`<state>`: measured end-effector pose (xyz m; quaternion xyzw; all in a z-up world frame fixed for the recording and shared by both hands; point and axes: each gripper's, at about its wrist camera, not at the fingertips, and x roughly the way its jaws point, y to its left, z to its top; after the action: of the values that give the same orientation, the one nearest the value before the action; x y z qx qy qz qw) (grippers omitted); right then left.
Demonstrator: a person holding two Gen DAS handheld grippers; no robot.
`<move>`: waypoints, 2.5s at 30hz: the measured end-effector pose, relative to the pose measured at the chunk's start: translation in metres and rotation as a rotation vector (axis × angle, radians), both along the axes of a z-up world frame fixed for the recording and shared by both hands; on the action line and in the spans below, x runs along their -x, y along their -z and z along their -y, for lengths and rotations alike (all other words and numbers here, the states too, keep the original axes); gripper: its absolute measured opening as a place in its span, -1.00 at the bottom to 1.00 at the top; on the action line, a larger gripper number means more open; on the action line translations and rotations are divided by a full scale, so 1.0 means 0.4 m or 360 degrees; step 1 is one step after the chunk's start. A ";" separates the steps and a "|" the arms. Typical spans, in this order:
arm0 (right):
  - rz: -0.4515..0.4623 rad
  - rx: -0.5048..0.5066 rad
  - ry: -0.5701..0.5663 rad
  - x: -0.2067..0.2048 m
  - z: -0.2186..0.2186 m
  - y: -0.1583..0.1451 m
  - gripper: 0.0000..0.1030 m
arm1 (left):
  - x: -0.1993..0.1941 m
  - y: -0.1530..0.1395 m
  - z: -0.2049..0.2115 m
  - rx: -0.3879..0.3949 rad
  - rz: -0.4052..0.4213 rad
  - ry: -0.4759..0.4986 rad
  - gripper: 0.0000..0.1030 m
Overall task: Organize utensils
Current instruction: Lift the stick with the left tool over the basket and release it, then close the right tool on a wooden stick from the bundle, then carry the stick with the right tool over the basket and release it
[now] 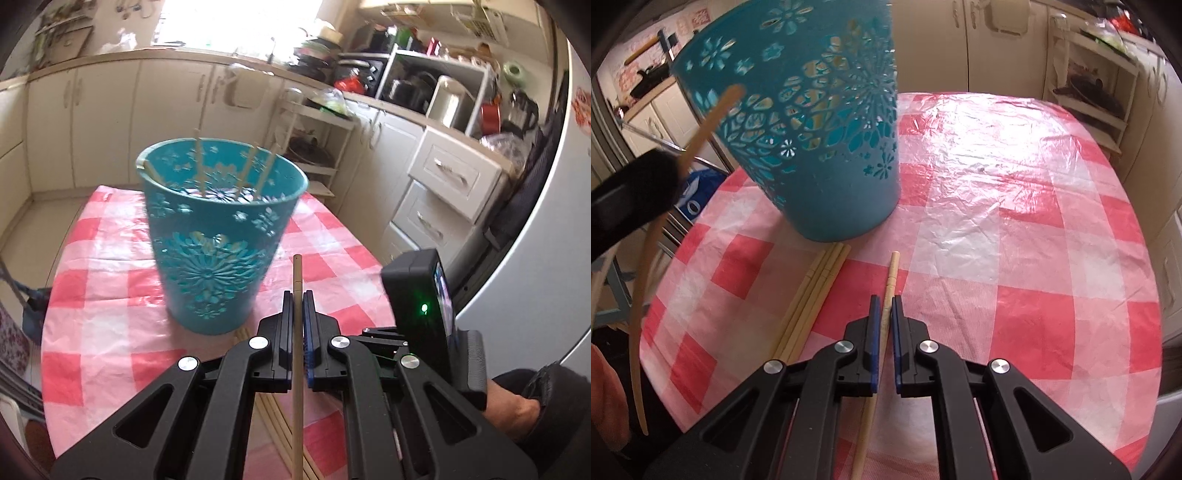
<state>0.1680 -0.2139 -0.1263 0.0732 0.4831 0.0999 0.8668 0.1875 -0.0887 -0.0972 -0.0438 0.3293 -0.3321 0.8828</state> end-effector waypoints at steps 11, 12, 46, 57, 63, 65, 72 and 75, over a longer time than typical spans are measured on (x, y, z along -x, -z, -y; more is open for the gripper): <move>0.0058 -0.0203 0.0059 0.018 0.052 -0.048 -0.87 | -0.031 -0.153 -0.174 0.0335 0.0114 -0.0324 -0.91; 0.0063 -0.0210 0.0057 0.015 0.056 -0.050 -0.87 | -0.043 -0.164 -0.179 0.0350 0.0123 -0.0344 -0.91; 0.0206 -0.0348 0.0173 -0.016 0.138 -0.088 -0.87 | -0.318 -0.180 -0.013 0.0106 0.0272 -0.0634 -0.89; 0.0536 -0.0582 0.0285 0.012 0.173 -0.196 -0.87 | -0.170 -0.109 -0.113 0.0053 0.0196 -0.0732 -0.05; 0.0699 -0.0719 0.0281 0.019 0.160 -0.269 -0.87 | -0.148 -0.078 -0.184 0.0110 0.0104 -0.0787 -0.01; 0.0738 -0.0729 0.0269 0.023 0.154 -0.293 -0.87 | -0.148 -0.076 -0.200 0.0126 0.0093 -0.0803 -0.01; 0.0296 -0.0346 0.0273 0.010 0.129 -0.185 -0.30 | -0.155 -0.086 -0.267 0.0181 0.0062 -0.0875 0.01; 0.0045 -0.0234 0.0182 0.003 0.080 -0.087 -0.29 | -0.158 -0.085 -0.288 0.0204 0.0038 -0.0898 0.03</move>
<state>0.1667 -0.2458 -0.0915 0.1627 0.4573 0.0865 0.8700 0.2509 0.0265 -0.0633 -0.1855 0.2721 -0.0939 0.9395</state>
